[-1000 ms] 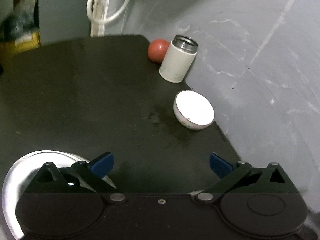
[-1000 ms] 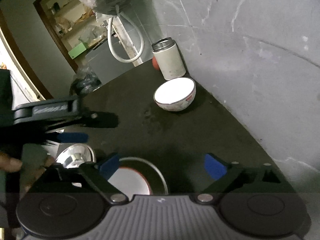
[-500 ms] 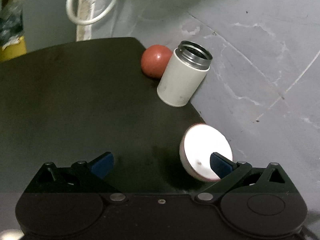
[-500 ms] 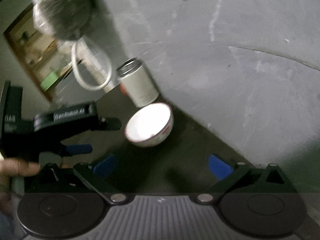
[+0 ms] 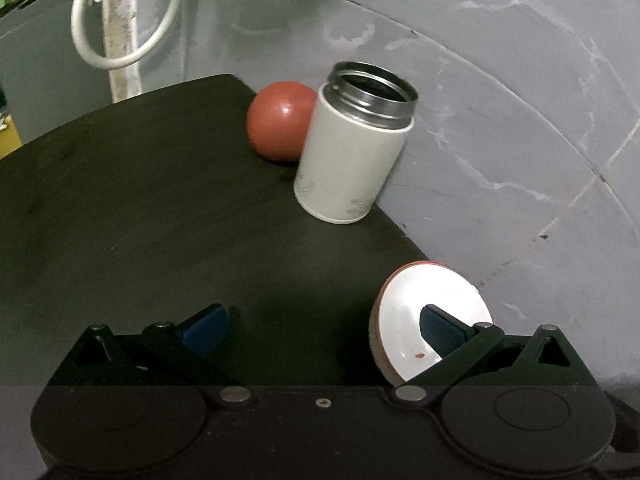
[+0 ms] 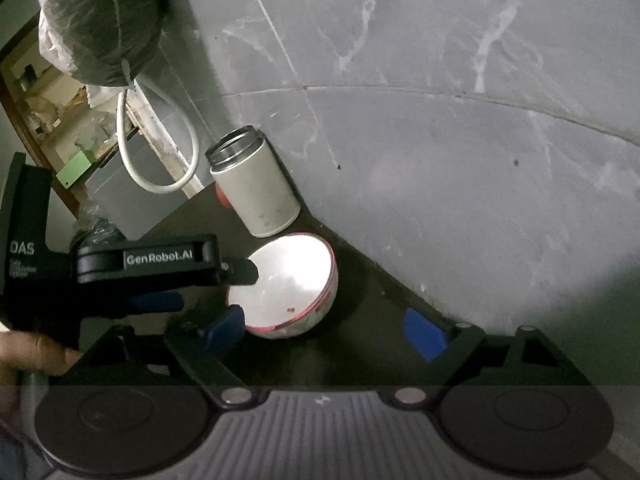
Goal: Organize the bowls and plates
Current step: 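Move both tools to the second red-rimmed white bowl, then close the left tool on the second white bowl rim while the right tool grips it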
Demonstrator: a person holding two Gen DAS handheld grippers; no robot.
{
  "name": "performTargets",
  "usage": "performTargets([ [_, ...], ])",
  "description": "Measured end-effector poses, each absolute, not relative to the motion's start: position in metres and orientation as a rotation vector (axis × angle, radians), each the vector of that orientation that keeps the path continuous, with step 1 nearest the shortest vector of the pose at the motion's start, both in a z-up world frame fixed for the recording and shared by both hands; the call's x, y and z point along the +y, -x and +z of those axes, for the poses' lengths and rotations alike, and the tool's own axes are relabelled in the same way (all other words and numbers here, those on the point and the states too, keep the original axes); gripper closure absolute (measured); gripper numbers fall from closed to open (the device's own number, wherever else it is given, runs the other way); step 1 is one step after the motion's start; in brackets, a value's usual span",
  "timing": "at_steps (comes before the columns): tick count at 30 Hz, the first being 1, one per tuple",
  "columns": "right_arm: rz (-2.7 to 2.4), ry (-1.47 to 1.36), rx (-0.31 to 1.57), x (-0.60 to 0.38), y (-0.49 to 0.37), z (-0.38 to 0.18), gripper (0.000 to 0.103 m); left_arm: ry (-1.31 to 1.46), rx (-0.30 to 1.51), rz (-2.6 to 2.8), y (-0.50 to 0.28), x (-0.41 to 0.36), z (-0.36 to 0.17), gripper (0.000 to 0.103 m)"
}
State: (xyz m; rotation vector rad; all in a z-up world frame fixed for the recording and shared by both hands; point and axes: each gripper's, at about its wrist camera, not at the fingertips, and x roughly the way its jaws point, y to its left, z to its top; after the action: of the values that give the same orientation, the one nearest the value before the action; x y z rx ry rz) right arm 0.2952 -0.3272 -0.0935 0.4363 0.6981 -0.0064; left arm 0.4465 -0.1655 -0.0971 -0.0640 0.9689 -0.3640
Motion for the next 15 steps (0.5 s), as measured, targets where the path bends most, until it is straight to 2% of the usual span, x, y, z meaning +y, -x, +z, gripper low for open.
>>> performTargets([
  [3, -0.024, -0.421, 0.719, -0.327, -0.304, -0.096, 0.016, 0.047, 0.969, -0.375, -0.447, -0.169, -0.099, 0.001],
  [6, -0.041, -0.399, 0.758, -0.326, -0.311, -0.098, 0.025, 0.02, 0.969, -0.384, -0.449, -0.174, -0.099, 0.004],
  [12, -0.035, -0.379, 0.771, -0.323, -0.321, -0.097, 0.035, -0.01, 0.958, -0.425, -0.447, -0.181, -0.097, 0.019],
  [15, -0.023, -0.381, 0.779, -0.321, -0.325, -0.098, 0.043, -0.026, 0.949, -0.431, -0.445, -0.184, -0.095, 0.027],
])
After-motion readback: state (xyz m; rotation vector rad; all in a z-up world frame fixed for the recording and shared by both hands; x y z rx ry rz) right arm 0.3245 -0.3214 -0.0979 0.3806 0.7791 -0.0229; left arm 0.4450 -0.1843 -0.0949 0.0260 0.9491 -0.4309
